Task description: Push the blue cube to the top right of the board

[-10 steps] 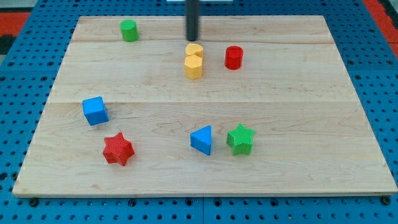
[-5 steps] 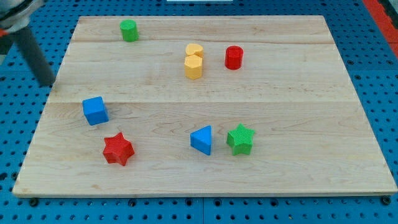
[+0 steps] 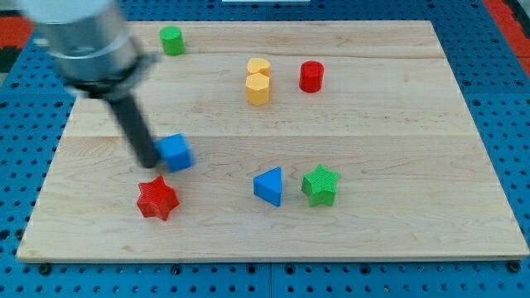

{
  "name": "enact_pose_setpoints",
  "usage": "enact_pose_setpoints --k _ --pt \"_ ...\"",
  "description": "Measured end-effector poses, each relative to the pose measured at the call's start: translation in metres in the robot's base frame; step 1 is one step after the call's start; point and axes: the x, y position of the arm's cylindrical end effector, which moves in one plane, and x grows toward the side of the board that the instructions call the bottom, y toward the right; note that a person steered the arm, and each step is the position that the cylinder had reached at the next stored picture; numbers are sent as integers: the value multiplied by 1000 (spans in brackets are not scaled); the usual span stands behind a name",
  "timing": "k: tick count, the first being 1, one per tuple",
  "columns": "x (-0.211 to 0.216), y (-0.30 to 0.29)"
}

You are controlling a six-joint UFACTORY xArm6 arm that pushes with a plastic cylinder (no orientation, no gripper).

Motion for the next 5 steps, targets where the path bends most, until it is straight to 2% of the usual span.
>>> enact_pose_setpoints --k 1,3,5 --pt "-17 86" --pt "-62 55" --pt "-62 189"
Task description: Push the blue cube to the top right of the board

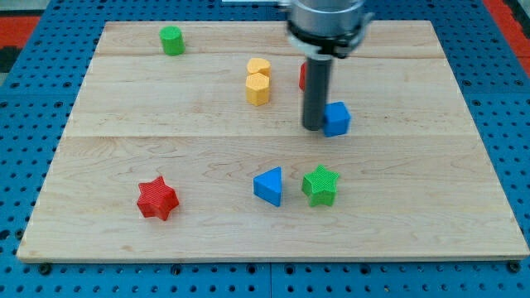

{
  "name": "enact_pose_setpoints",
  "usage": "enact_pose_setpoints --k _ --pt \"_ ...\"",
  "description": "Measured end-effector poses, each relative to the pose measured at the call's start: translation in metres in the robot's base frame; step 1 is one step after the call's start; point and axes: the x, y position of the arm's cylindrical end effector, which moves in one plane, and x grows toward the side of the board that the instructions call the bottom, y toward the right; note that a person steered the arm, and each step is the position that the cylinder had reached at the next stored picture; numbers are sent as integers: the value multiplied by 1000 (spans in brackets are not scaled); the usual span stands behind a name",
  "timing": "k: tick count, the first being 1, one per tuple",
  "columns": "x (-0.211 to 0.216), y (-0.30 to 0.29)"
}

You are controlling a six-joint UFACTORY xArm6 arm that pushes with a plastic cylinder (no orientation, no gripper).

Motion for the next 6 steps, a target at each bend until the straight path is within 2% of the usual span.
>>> enact_pose_setpoints --k 1,3,5,6 --pt "10 44" --pt "1 108" --pt "-127 113" --pt "-148 113"
